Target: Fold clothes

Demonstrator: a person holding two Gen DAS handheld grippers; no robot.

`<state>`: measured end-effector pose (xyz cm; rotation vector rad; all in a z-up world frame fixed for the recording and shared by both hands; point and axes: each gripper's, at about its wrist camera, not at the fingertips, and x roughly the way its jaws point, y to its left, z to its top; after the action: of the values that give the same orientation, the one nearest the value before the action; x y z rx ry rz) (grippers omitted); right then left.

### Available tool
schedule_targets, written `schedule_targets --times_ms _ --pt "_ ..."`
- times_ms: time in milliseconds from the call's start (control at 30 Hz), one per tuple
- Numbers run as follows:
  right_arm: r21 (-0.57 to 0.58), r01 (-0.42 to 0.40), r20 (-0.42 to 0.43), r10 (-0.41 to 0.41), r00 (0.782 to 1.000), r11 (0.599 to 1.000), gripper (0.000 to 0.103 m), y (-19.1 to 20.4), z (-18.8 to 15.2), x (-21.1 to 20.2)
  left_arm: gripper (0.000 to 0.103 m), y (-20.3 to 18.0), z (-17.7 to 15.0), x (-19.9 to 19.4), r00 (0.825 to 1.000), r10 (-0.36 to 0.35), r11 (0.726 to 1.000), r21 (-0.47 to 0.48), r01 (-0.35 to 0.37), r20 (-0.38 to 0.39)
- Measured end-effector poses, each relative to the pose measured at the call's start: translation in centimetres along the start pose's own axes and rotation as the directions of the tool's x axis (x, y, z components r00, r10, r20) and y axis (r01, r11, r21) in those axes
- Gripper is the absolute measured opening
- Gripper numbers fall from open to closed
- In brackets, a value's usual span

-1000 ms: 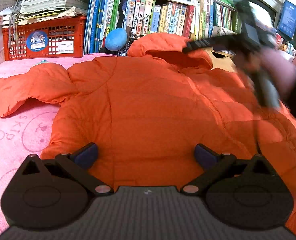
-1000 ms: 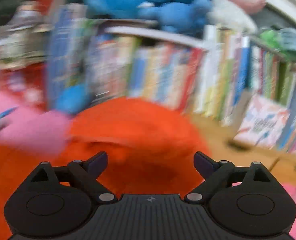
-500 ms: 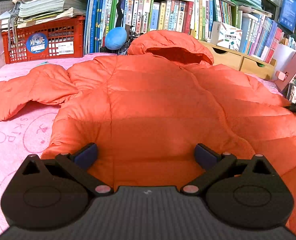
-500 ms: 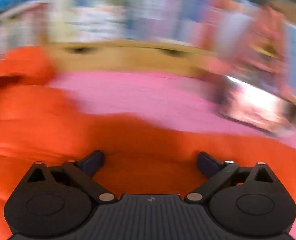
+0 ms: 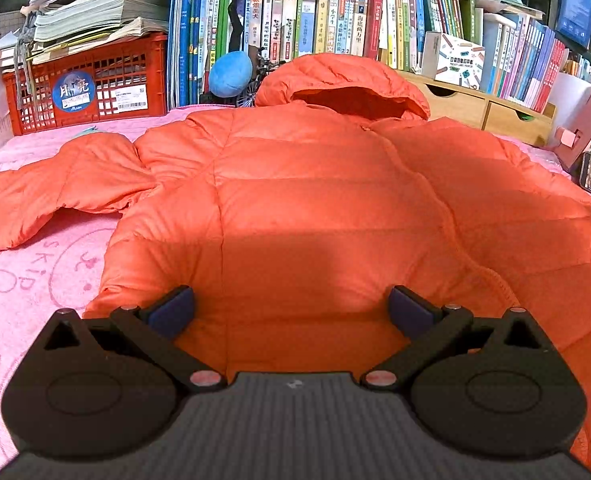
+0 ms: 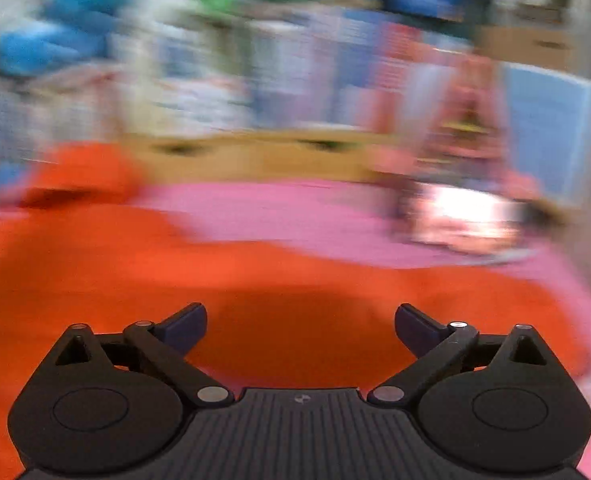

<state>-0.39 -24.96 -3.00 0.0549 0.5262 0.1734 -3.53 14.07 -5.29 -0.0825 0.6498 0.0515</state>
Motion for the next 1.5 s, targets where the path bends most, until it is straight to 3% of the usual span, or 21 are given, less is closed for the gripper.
schedule_targets --times_ms 33,100,200,267,333,433,967,1200,1500 --pt "-0.011 -0.100 0.002 0.100 0.995 0.995 0.103 1.9 -0.5 -1.0 0.103 0.0 0.0 0.0 1.000 0.001 1.000 0.001 -0.001 0.000" --pt "-0.048 -0.272 -0.004 0.273 0.962 0.961 0.103 5.7 -1.7 -3.0 0.103 -0.1 0.0 0.0 1.000 0.004 1.000 0.002 -0.004 -0.001" --pt "-0.120 -0.380 -0.052 0.376 0.925 0.917 0.103 10.3 -3.4 -3.9 0.103 -0.1 0.0 0.0 1.000 0.009 1.000 0.005 -0.009 -0.001" --pt "-0.173 -0.359 -0.084 0.349 0.933 0.917 0.103 12.1 -4.6 -2.9 0.103 -0.2 -0.1 0.0 1.000 0.011 1.000 0.005 -0.011 -0.002" --pt "-0.197 -0.285 -0.128 0.263 0.956 0.938 0.103 13.2 -5.9 -1.3 0.103 -0.2 -0.1 0.0 1.000 0.014 1.000 0.004 -0.014 -0.001" --pt "-0.201 -0.252 -0.139 0.228 0.964 0.947 0.103 14.1 -6.0 -1.0 0.103 -0.2 0.0 0.0 1.000 0.018 1.000 0.005 -0.018 -0.002" --pt "-0.181 -0.222 -0.121 0.203 0.972 0.958 0.103 13.3 -6.3 -1.0 0.103 -0.6 0.1 0.0 0.999 0.035 0.999 0.007 -0.035 -0.005" --pt "-0.144 -0.216 -0.103 0.203 0.974 0.966 0.103 12.8 -6.3 -1.2 0.103 -3.0 0.0 -1.3 0.988 0.137 0.991 0.004 -0.137 -0.066" --pt "-0.128 -0.208 -0.097 0.196 0.976 0.970 0.103 12.8 -6.1 -1.1 0.103 -5.3 -1.1 -5.4 0.989 0.093 0.994 -0.044 -0.098 -0.118"
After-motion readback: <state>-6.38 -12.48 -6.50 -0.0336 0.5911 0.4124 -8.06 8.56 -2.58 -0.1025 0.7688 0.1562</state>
